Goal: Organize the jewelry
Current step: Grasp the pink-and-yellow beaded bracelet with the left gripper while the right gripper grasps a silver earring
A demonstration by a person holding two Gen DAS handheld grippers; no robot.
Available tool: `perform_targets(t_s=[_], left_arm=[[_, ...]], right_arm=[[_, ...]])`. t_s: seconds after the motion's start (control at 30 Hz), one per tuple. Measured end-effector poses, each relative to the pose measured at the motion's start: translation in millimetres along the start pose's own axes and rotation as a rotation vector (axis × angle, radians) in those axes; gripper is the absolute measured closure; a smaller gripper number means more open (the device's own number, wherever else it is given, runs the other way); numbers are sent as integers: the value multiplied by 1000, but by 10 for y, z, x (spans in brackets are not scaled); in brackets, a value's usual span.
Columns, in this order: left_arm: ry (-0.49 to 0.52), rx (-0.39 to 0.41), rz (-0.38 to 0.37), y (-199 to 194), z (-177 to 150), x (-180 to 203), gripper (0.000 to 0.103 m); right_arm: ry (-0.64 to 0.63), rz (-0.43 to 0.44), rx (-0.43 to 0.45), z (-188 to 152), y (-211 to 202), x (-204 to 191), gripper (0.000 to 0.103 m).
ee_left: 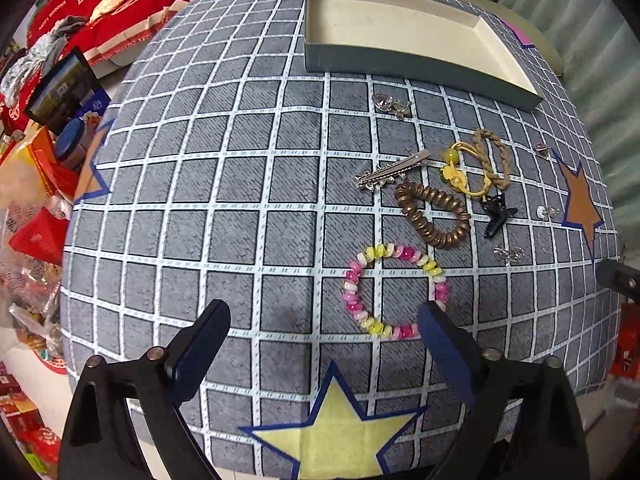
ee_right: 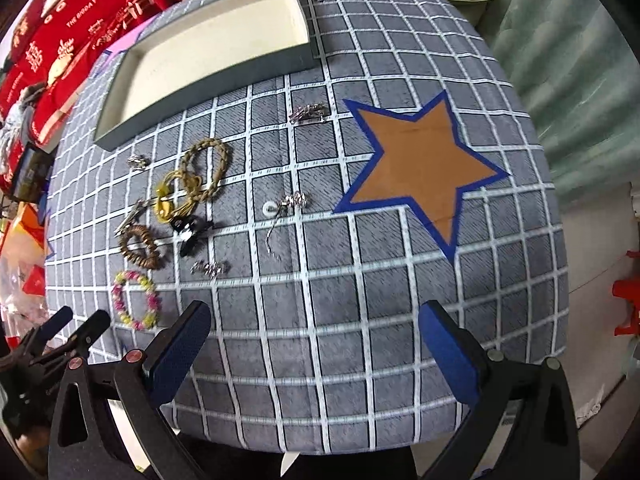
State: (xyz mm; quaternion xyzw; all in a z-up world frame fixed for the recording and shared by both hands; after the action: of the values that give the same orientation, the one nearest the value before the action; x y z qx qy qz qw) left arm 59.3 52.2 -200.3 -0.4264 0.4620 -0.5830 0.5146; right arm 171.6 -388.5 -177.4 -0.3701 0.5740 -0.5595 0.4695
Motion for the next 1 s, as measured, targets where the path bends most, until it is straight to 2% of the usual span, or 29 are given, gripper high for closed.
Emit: perform_targets(t_s=[0.03,0.17,0.23,0.43,0.57,0.67,0.73,0.77,0.8,0.83,0.87,0.9,0.97,1.0], left_arm=[[-1,-8,-3,34,0,-6,12],[-14,-22,-14,145,26,-20,12],[-10,-26,-18,182,34,-24,22],[23,-27,-9,312,97,76,22],[68,-17,14,335,125,24,22],[85,-13,22,330,156,149,27],[101,-7,20,322,178,268,38],[112,-2,19,309,165,296,44],[130,6,17,303,191,376,58],[148,9,14,287,217,442,74],[162,8,13,258,221,515,80],[175,7,8,258,254,594,84],[167,3,-35,235,317,714,84],[154,-1,-61,223,355,777,84]], right_arm=[[-4,-4,-1,20,27,-19,0],[-24,-24,7,185,188,-98,1],[-26,-26,15,247,238,-124,4],[-18,-29,18,405,443,-188,13],[-35,-41,-7,404,610,-243,30],[-59,-81,15,328,669,-285,35],[-70,-100,27,307,689,-298,42],[-71,-100,36,304,704,-322,50],[-71,-101,40,312,704,-317,64],[-71,-102,45,296,762,-383,65],[-68,-100,41,310,766,-401,65],[-63,-95,36,316,784,-395,65],[-60,-91,27,357,705,-477,66],[-53,-85,22,375,680,-489,78]])
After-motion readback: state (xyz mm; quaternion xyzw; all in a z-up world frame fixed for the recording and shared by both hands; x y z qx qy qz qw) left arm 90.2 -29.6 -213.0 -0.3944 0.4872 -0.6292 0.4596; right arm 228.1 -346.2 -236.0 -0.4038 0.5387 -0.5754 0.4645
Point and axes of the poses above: each gripper's, at about its wrist camera, not at the fingertips, and y roughly the way its jaws point, x to its right, z to its top, the point moved 9 cm from there along y, roughly the way its jaws point, and after that the axes turned 8 degrees about y, right-handed, at the moved point
